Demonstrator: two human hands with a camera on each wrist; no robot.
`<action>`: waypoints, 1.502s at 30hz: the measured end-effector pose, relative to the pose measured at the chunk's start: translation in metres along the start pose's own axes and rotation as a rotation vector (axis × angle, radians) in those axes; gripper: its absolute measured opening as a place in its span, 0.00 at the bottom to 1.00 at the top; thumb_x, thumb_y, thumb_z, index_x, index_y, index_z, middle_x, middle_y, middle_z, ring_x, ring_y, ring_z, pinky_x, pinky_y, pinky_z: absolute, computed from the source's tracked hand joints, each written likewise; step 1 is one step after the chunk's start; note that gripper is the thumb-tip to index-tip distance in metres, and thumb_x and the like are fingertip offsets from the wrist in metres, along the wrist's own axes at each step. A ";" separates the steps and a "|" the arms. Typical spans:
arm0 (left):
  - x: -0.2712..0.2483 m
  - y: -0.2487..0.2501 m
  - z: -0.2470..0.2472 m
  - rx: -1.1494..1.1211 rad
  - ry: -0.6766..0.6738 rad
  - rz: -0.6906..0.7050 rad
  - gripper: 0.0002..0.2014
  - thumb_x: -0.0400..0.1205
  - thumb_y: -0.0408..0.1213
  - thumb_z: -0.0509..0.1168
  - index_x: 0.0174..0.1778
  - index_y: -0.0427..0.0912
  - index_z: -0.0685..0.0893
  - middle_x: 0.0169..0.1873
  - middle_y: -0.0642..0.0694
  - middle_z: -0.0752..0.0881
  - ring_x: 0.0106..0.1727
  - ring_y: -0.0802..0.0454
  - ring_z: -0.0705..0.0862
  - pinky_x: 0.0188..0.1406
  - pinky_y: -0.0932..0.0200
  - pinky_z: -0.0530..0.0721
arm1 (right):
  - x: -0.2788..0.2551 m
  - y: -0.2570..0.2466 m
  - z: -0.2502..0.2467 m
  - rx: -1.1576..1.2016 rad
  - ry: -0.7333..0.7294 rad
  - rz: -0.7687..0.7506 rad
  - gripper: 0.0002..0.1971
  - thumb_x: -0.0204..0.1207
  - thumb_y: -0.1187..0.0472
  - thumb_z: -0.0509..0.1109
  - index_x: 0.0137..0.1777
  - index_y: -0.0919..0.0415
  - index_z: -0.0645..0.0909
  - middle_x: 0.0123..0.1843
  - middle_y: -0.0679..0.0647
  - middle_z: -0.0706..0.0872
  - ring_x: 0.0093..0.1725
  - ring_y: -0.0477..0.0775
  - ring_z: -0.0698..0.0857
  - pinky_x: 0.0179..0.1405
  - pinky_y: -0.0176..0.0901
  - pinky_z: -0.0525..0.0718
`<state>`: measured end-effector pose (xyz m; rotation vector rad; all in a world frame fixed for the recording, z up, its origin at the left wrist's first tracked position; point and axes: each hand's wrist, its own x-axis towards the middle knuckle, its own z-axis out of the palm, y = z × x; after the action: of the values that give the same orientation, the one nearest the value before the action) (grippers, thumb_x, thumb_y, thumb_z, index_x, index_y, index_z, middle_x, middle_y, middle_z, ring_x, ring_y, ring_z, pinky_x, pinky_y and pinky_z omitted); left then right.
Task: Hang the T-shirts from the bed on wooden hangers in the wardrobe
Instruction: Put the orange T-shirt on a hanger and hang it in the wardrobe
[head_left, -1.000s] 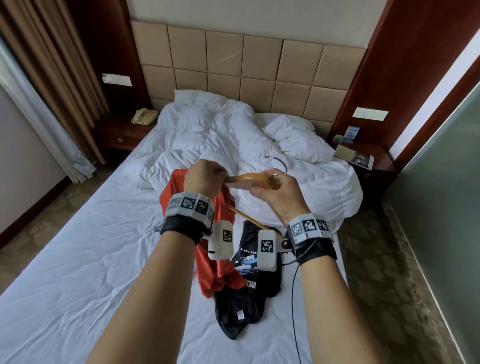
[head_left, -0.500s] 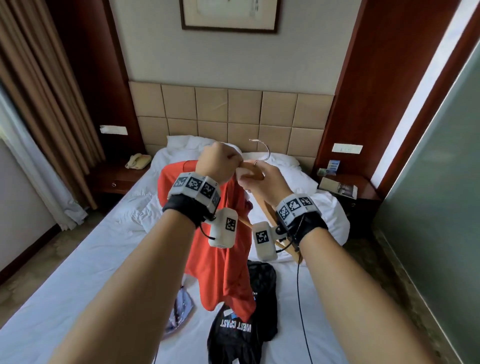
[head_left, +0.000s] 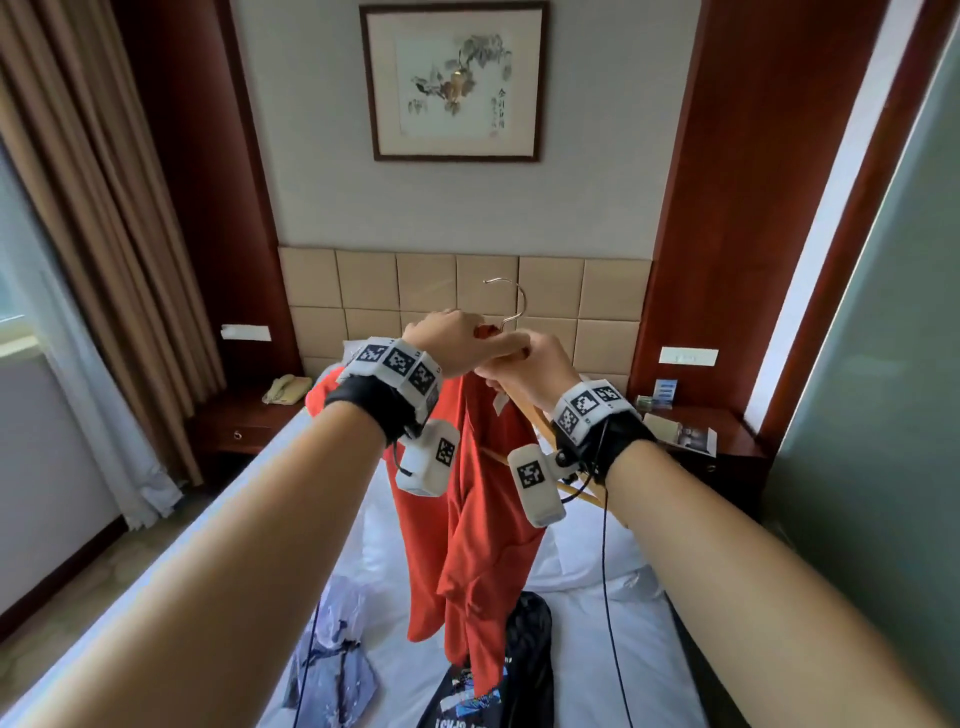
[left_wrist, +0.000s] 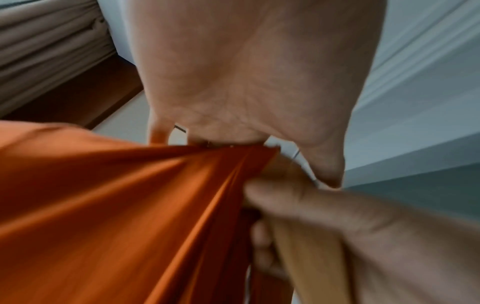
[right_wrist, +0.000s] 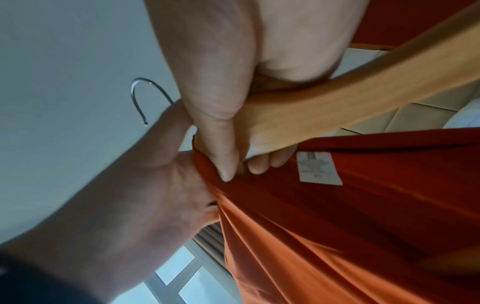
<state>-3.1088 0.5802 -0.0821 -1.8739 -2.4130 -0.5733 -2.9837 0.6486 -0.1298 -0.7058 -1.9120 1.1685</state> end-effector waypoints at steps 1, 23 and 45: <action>0.000 0.005 -0.002 -0.033 -0.011 -0.025 0.37 0.73 0.79 0.53 0.43 0.45 0.84 0.41 0.47 0.87 0.42 0.48 0.85 0.38 0.56 0.78 | 0.000 -0.007 -0.001 -0.007 -0.006 -0.003 0.07 0.68 0.63 0.81 0.37 0.57 0.84 0.29 0.52 0.88 0.30 0.47 0.86 0.36 0.42 0.84; 0.012 0.056 -0.048 -0.153 -0.166 -0.101 0.31 0.73 0.77 0.59 0.33 0.49 0.82 0.31 0.50 0.84 0.34 0.52 0.80 0.37 0.57 0.73 | -0.007 -0.048 -0.053 0.008 -0.083 -0.115 0.12 0.68 0.72 0.81 0.42 0.63 0.79 0.35 0.57 0.87 0.30 0.47 0.87 0.33 0.40 0.86; 0.008 0.039 -0.048 -0.345 0.209 -0.099 0.27 0.71 0.61 0.75 0.36 0.34 0.89 0.25 0.48 0.79 0.24 0.53 0.74 0.24 0.61 0.68 | 0.015 -0.053 -0.083 -0.144 -0.539 0.351 0.17 0.83 0.61 0.53 0.53 0.65 0.84 0.51 0.60 0.92 0.51 0.60 0.91 0.61 0.53 0.81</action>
<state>-3.0834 0.5813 -0.0253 -1.6990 -2.3977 -1.1954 -2.9261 0.6774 -0.0531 -0.8961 -2.4020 1.5704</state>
